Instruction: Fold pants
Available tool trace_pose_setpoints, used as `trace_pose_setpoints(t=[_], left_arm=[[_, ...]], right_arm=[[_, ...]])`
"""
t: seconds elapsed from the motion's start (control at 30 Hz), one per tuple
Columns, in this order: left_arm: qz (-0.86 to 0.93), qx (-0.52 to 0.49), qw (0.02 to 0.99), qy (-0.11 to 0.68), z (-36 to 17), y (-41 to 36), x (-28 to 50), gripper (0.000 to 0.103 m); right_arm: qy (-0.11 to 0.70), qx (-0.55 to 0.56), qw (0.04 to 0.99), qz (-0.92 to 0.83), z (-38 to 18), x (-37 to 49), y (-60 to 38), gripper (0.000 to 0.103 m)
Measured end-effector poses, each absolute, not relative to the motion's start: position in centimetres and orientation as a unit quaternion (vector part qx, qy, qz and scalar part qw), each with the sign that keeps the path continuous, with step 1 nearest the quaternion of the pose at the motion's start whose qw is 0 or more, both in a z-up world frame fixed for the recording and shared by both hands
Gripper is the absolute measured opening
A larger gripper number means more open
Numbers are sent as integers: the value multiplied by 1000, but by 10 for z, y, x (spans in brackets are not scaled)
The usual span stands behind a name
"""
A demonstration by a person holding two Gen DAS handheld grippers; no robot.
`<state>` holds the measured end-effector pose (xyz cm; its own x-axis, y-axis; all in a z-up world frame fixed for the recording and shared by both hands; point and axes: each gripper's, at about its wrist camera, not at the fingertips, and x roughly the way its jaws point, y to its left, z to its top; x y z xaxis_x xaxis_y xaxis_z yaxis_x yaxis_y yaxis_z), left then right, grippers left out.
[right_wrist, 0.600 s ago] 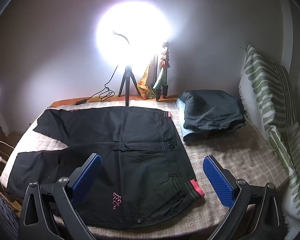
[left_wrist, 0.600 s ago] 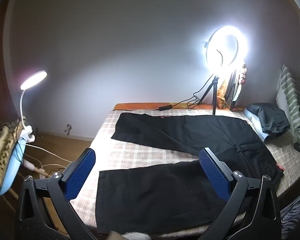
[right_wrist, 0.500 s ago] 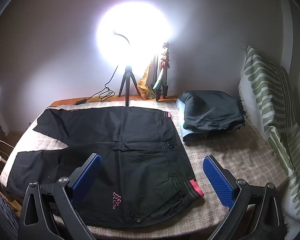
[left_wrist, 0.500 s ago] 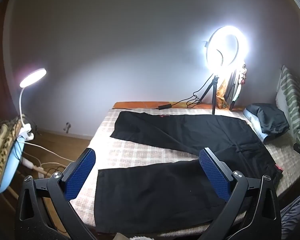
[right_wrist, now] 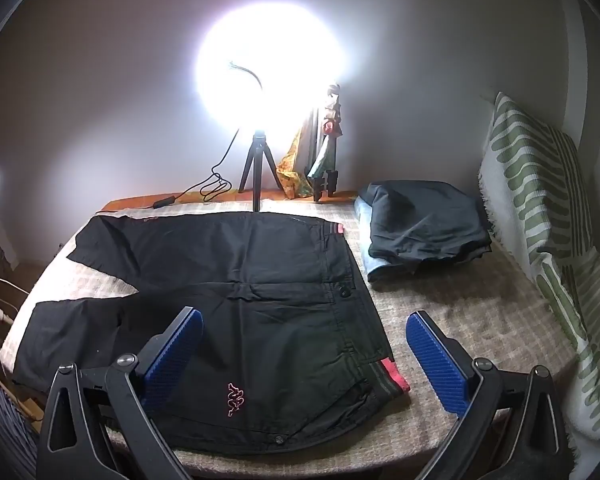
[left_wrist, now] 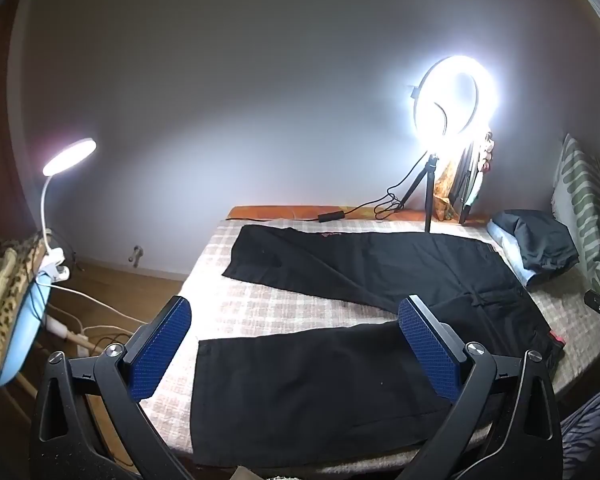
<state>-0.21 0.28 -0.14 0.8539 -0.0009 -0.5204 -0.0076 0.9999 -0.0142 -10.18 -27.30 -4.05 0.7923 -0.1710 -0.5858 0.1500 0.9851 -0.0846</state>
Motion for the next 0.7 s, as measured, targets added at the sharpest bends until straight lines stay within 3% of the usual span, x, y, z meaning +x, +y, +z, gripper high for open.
trace_pose_setpoints(t=[0.7], left_arm=[[1, -7, 962, 272, 1, 2, 4, 103]], right_arm=[[314, -24, 946, -78, -43, -99, -265, 103]])
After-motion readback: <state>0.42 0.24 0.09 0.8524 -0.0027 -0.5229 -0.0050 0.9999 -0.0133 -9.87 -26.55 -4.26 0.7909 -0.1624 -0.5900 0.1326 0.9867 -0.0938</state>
